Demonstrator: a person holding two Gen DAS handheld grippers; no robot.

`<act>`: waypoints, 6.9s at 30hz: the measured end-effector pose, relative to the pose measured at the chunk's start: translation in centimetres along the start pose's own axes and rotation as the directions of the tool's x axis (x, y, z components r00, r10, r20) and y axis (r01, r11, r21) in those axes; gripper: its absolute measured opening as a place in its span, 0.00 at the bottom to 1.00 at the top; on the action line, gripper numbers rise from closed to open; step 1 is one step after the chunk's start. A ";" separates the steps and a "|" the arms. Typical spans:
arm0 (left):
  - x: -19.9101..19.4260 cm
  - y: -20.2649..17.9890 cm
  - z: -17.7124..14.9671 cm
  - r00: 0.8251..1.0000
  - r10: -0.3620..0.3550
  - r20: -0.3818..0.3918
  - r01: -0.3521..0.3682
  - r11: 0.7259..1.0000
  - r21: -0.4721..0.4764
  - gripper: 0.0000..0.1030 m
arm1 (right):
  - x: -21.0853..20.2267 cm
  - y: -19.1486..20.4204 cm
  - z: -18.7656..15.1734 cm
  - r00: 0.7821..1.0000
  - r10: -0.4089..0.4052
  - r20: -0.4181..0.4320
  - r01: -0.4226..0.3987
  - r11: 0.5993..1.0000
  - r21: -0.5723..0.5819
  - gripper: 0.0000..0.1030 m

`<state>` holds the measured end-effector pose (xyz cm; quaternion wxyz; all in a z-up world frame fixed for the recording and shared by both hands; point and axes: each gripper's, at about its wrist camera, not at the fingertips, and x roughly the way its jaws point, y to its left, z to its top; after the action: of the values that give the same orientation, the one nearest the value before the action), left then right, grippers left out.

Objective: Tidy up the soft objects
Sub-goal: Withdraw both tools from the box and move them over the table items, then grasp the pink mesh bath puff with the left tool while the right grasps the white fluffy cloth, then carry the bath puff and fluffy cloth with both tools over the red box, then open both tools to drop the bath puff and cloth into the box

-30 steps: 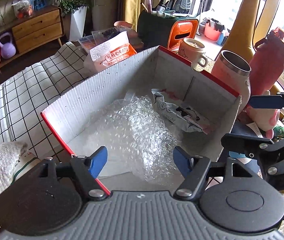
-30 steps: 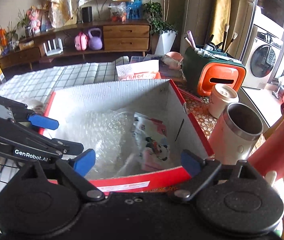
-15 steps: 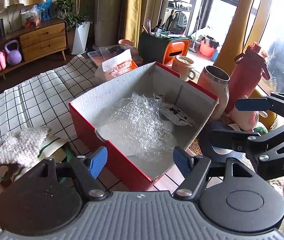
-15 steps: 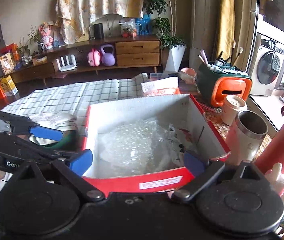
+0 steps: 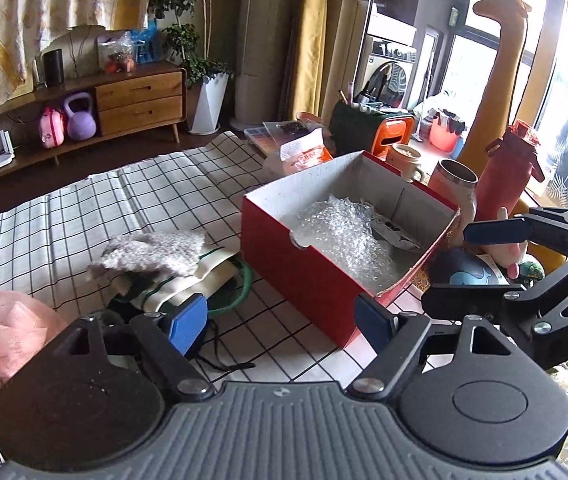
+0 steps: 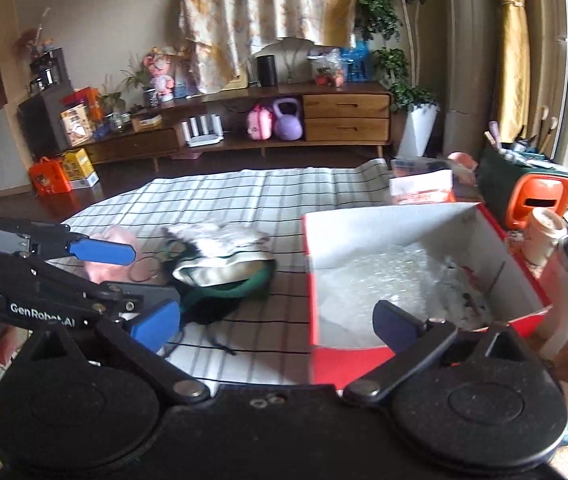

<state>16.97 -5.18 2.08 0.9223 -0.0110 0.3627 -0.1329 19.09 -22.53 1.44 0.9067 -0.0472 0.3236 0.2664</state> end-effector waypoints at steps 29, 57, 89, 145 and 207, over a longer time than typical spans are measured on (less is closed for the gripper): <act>-5.4 18.3 -7.7 0.980 0.179 0.086 -0.153 0.956 -0.251 1.00 | 11.3 7.4 3.2 0.996 0.039 -0.074 -0.046 0.995 -0.092 1.00; 6.6 24.9 -8.3 0.951 0.304 -0.059 -0.309 0.915 -0.260 1.00 | 27.6 11.1 7.9 0.976 -0.009 -0.216 -0.030 0.984 -0.177 0.98; 6.0 26.2 -8.0 0.920 0.385 -0.077 -0.387 0.856 -0.342 0.38 | 24.3 7.4 8.1 0.987 0.008 -0.162 0.001 0.999 0.053 0.19; 3.4 -1.2 7.4 0.995 -0.081 0.051 0.086 0.992 -0.089 0.36 | 1.1 -12.3 2.5 0.980 -0.193 -0.047 0.198 0.928 0.315 0.18; 20.0 -8.2 6.4 0.983 -0.089 -0.159 0.087 0.996 -0.016 0.70 | 10.4 -19.0 1.5 0.953 -0.248 -0.176 0.294 0.901 0.320 0.71</act>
<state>33.34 -18.68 -5.56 0.8834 -0.0206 0.4353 -0.1724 36.43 -33.65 -5.38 0.9061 0.0492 0.4138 0.0734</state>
